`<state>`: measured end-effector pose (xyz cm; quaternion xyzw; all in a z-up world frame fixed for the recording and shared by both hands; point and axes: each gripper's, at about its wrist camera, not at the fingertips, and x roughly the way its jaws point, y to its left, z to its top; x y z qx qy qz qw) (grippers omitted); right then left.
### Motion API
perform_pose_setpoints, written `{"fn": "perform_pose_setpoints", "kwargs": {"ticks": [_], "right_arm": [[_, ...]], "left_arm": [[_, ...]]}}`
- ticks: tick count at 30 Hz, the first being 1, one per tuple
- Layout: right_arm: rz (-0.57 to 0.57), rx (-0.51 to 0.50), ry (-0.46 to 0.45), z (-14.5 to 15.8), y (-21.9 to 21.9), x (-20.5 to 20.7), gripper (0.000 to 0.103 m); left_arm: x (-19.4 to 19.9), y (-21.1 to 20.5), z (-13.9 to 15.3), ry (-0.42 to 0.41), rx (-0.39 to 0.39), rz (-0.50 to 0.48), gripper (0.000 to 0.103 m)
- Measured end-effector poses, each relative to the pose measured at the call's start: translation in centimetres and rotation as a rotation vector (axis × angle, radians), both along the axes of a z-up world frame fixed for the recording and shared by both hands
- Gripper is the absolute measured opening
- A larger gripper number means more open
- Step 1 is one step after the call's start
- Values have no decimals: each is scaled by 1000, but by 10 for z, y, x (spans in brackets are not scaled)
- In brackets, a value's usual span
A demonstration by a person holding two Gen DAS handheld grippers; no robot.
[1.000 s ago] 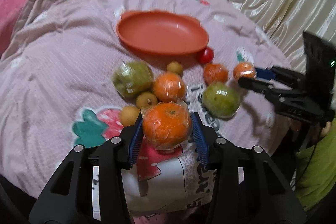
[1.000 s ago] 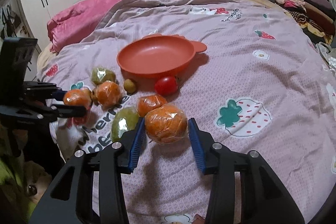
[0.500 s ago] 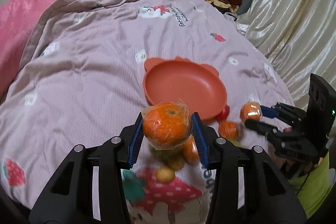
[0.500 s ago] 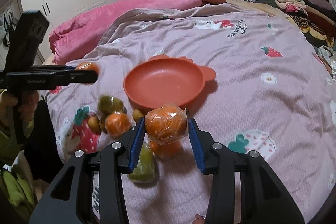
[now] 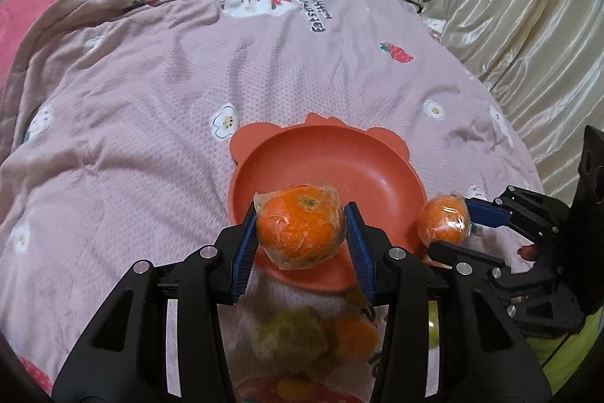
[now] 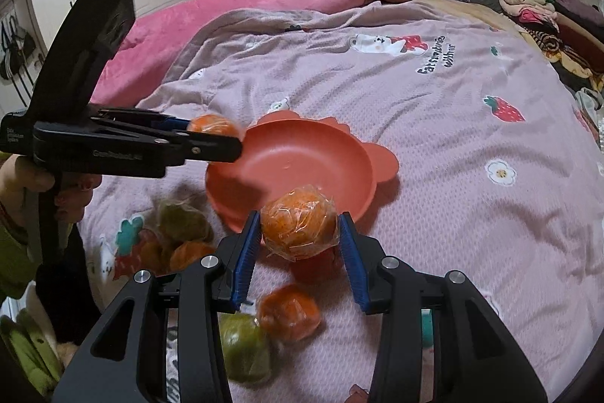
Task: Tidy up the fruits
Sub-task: 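Lift the mandarin with the left tool while the right tool carries its mandarin over the plate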
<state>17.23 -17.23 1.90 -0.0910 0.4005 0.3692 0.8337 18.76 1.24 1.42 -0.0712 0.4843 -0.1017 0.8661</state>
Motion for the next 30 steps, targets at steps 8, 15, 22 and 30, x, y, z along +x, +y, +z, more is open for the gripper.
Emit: {"fn": "perform_pose_setpoints", "kwargs": {"ticks": [8, 15, 22, 30], "right_arm": [[26, -76, 2, -10, 17, 12, 40], [43, -103, 10, -16, 27, 16, 40], [48, -127, 19, -19, 34, 20, 40], [53, -152, 22, -23, 39, 22, 40]], "left_arm": [[18, -8, -9, 29, 23, -41, 36], [25, -8, -18, 54, 34, -49, 36], [25, -7, -18, 56, 41, -54, 36], [25, -7, -22, 63, 42, -60, 37]]}}
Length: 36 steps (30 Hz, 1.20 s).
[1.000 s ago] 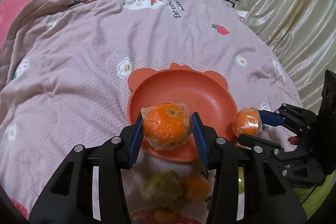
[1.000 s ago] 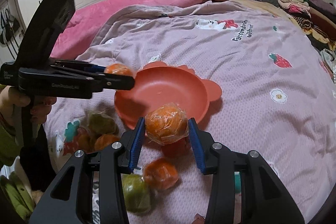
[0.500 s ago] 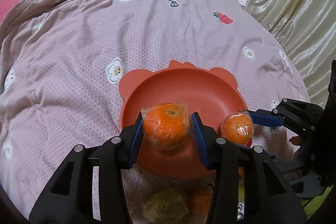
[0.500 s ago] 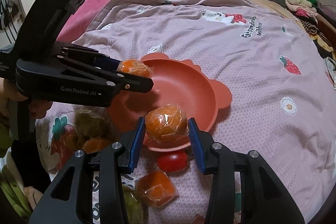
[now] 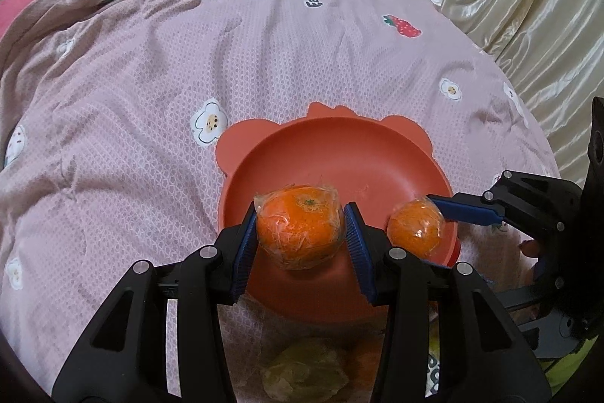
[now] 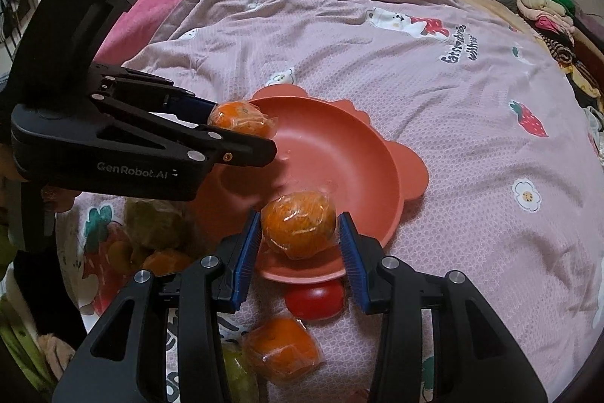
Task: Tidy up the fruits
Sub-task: 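Lift the mandarin with the left tool while the right tool carries its mandarin over the plate, then lower and open the left tool in the plate while the right tool releases its mandarin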
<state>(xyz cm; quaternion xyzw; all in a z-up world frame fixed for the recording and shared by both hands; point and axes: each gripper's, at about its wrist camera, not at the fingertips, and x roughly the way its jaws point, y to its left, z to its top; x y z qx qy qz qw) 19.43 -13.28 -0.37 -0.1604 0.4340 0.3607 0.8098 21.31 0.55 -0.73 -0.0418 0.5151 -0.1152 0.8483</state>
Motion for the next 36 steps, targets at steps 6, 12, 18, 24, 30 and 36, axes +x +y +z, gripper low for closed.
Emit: {"fn": "perform_pose_setpoints", "kwargs": {"ticks": [6, 12, 18, 24, 30, 36], "right_arm": [[8, -13, -2, -1, 2, 1, 40], [9, -7, -2, -1, 0, -3, 41], [-6, 20, -3, 5, -7, -6, 41], [-11, 32, -15, 10, -13, -14, 46], [-24, 43, -14, 12, -18, -20, 48], [-40, 64, -17, 15, -23, -24, 53]], "left_arm": [[0, 1, -2, 4, 2, 1, 37], [0, 1, -3, 7, -1, 2, 37], [-1, 1, -4, 10, 5, 4, 37], [-2, 2, -4, 8, 1, 9, 37], [-4, 5, -1, -5, -5, 17, 40], [-10, 7, 6, -23, -11, 24, 45]]}}
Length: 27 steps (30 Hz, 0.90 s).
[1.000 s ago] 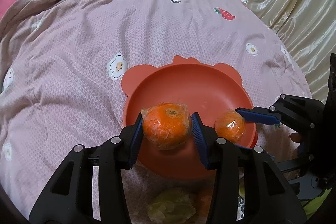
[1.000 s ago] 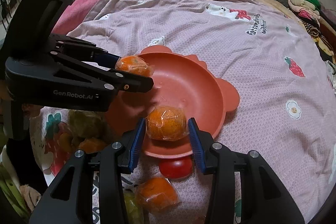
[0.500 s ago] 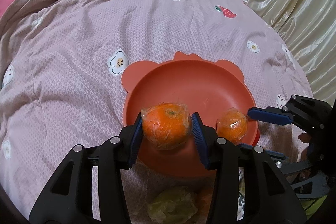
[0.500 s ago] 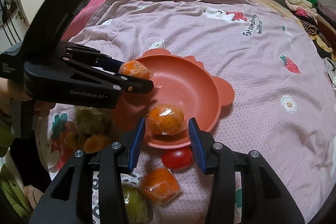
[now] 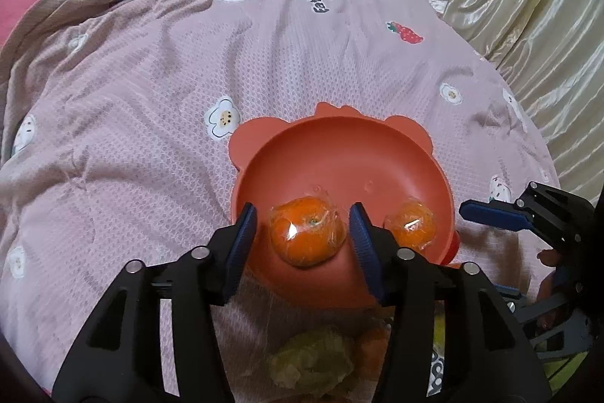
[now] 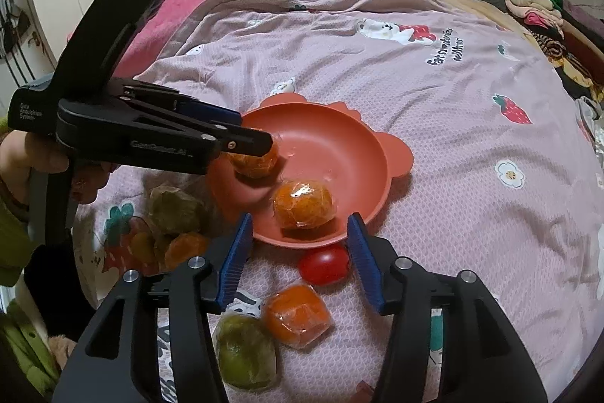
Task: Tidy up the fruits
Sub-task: 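Lower and open the left tool in the plate while the right tool releases its mandarin, then withdraw both tools from the plate toward the green wrapped fruits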
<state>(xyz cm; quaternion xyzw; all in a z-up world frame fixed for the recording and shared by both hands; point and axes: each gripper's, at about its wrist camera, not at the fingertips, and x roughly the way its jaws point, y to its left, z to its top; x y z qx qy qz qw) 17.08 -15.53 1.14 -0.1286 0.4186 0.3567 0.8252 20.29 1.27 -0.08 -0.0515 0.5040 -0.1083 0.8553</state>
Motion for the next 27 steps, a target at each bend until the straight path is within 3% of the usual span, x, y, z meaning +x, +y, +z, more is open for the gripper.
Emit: {"fn": "perform_pose_setpoints", "kwargs": {"ticks": [19, 27], "right_arm": [[-101, 91, -29, 22, -32, -21, 83], [-126, 106, -46, 28, -39, -36, 91]], "left_arm": [[-43, 12, 35, -128, 3, 38, 80], [-62, 15, 41, -163, 13, 52, 86]]}}
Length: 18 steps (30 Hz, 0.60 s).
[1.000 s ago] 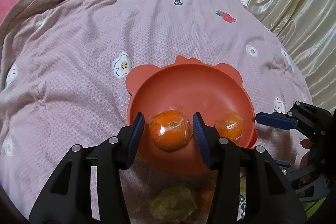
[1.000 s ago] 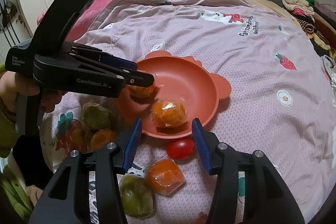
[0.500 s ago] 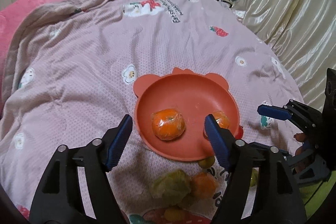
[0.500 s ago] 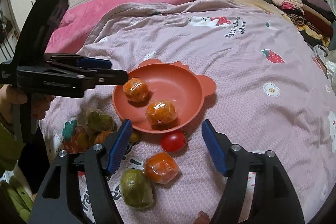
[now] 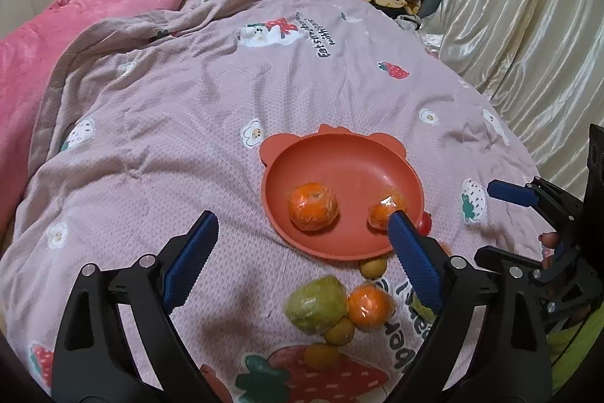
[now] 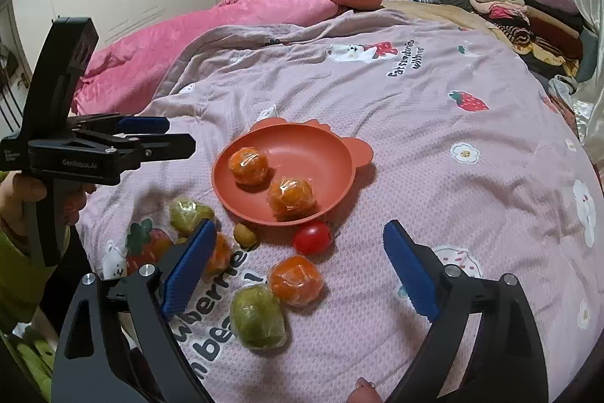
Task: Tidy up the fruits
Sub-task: 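Withdraw both tools from the plate toward the green wrapped fruits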
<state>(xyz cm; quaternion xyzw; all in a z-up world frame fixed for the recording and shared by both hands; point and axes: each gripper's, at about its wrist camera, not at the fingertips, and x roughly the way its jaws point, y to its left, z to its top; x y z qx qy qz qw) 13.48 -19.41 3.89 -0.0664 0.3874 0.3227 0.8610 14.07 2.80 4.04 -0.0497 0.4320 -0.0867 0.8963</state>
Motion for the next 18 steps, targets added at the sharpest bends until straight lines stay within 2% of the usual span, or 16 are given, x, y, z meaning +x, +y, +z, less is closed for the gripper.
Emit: {"fn": "perform_pose_setpoints", "kwargs": {"ticks": [18], "right_arm": [[-35, -21, 16, -11, -6, -33, 94]], "left_arm": [[-32, 6, -8, 0, 30, 10, 89]]}}
